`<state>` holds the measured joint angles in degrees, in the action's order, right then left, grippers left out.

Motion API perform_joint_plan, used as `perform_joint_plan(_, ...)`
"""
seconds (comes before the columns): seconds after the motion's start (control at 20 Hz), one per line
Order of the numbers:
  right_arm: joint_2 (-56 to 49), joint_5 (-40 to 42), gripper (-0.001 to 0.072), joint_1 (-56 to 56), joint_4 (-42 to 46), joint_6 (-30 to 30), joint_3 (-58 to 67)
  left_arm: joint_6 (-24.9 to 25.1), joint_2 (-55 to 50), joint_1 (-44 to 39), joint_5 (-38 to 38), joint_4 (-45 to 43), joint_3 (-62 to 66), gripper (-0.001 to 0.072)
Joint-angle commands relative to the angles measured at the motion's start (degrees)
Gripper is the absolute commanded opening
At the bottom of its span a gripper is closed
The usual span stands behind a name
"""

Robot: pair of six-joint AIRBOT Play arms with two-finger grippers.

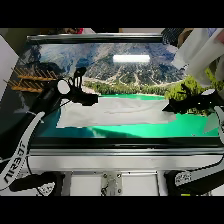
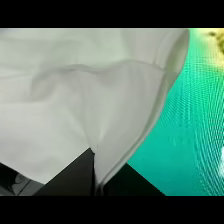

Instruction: Fold the clothes and pants, and hang the long-sleeved shirts on hangers.

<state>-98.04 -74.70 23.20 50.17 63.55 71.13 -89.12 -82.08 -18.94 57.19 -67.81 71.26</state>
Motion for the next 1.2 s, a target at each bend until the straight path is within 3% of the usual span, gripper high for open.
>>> perform_joint_plan(0.0,5.49,-5.86,0.0009,-0.15,4.42,6.01,6.19,0.81,-7.69,-1.97,-0.50,2.05,6.38,0.0008)
perform_joint_plan(0.25,11.39,-13.40,0.0009,-3.41,6.49,11.80,17.97,0.81,-22.08,-8.92,-0.52,1.97,19.08,0.0008)
perform_joint_plan(0.55,13.75,-15.63,0.0009,-12.50,6.67,16.94,26.14,0.76,-34.69,-14.91,3.89,1.92,33.20,0.0008)
perform_joint_plan(0.75,13.75,-15.80,0.0009,-17.97,6.69,19.19,29.94,0.76,-39.32,-16.17,8.81,1.88,39.01,0.0008)
perform_joint_plan(1.15,13.79,-15.80,0.0009,-24.70,6.62,24.98,32.11,0.57,-39.65,-14.58,11.23,1.86,39.67,0.0008)
